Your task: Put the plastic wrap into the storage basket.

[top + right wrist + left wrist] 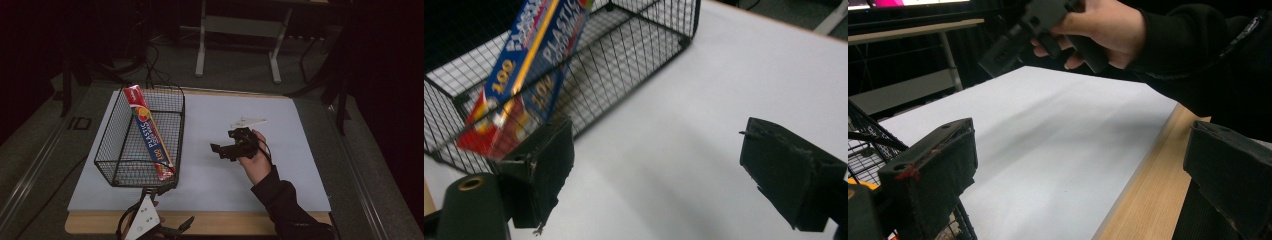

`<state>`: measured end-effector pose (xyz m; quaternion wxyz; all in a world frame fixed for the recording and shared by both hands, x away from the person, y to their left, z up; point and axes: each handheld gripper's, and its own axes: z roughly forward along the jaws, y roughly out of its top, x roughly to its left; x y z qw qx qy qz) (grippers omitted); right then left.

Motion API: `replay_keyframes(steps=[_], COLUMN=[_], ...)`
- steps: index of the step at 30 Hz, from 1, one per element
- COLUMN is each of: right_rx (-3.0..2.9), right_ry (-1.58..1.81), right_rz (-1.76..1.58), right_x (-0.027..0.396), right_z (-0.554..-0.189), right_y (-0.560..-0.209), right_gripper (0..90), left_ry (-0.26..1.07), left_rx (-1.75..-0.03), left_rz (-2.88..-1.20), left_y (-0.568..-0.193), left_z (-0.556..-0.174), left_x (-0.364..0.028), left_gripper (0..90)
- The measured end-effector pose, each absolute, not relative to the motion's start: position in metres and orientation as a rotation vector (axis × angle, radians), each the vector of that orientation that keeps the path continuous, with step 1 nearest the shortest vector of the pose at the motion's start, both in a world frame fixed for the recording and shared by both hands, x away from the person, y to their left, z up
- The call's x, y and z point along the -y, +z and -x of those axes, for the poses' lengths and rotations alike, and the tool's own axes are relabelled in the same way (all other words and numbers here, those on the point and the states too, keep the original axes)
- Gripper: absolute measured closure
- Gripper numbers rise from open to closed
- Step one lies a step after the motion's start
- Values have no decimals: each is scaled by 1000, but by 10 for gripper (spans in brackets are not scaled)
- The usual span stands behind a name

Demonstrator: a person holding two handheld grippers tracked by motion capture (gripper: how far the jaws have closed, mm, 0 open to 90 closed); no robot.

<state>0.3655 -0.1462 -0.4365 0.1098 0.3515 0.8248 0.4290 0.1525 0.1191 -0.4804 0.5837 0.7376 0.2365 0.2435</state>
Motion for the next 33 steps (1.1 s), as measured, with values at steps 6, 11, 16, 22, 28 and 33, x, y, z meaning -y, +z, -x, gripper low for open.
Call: replay_keyframes(steps=[6, 11, 16, 22, 28, 33], right_rx=[-2421, -2409, -2410, -2399, -2401, -2404], right_ry=[1231, 1232, 1236, 1217, 1165, 1162], right_rz=[-1020, -1050, -1056, -1083, -1068, -1061], right_x=[163, 178, 189, 197, 199, 200], right_z=[-357, -350, -343, -340, -342, -343], right_y=[-453, -465, -475, -486, -494, -496], right_gripper=[142, 142, 143, 143, 143, 144], left_ry=[565, 564, 562, 559, 552, 547], left_rx=[-552, -548, -550, -541, -540, -540], left_rz=[-1722, -1727, -1728, -1728, -1722, -1726], left_y=[-481, -481, -482, -481, -480, -480], left_z=[-153, -153, -154, -153, -154, -154], left_x=[-119, -118, -117, -117, -118, -118], left_gripper=[13, 13, 13, 13, 13, 13])
